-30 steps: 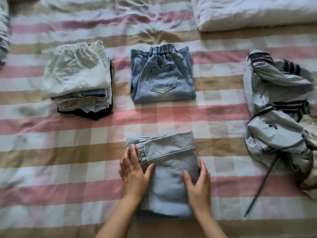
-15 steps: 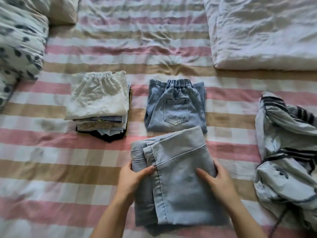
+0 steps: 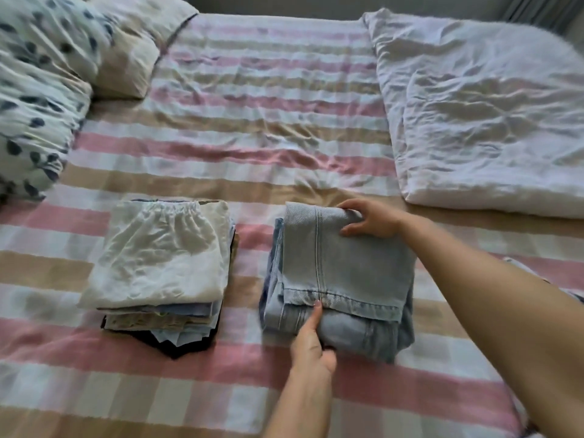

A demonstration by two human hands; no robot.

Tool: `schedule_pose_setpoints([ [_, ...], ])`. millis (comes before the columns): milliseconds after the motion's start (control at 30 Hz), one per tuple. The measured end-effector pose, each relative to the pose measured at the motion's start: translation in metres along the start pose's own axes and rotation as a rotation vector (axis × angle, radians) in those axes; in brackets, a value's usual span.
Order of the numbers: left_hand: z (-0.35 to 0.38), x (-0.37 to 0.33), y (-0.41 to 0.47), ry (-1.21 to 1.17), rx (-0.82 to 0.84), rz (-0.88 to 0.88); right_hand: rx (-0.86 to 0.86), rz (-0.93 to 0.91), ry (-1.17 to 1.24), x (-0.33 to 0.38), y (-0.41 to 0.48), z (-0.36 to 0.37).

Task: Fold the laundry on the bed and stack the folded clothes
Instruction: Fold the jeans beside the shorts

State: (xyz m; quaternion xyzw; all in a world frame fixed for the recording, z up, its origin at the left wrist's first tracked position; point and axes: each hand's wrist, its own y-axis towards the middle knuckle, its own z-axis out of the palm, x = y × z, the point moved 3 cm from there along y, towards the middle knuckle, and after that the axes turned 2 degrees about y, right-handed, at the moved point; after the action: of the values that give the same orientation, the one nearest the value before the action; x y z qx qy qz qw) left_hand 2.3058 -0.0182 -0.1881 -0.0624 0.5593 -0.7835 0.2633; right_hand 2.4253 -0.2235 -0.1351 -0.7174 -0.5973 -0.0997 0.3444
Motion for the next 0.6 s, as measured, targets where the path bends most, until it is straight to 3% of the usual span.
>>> schedule_pose_setpoints([
  [200, -0.002, 0.007, 0.025, -0.064, -0.015, 0.002, 0.028, 0.041, -0.030, -0.012, 0.023, 0.017],
  [333, -0.006, 0.007, 0.025, -0.043, -0.156, 0.120, -0.023, 0.069, -0.238, -0.010, 0.019, 0.022],
  [400, -0.013, 0.001, 0.018, 0.068, -0.387, 0.372, -0.163, 0.054, -0.312, -0.005, 0.006, 0.026],
  [467, -0.011, -0.014, -0.005, 0.407, -0.589, 0.851, -0.410, 0.043, -0.252, 0.000, -0.020, 0.037],
  [533, 0.009, -0.020, -0.021, 0.803, -0.501, 1.351, -0.599, 0.094, -0.205, 0.002, -0.051, 0.060],
  [600, 0.043, -0.022, -0.013, 1.255, -0.251, 1.476, -0.616, 0.202, -0.219, -0.003, -0.068, 0.085],
])
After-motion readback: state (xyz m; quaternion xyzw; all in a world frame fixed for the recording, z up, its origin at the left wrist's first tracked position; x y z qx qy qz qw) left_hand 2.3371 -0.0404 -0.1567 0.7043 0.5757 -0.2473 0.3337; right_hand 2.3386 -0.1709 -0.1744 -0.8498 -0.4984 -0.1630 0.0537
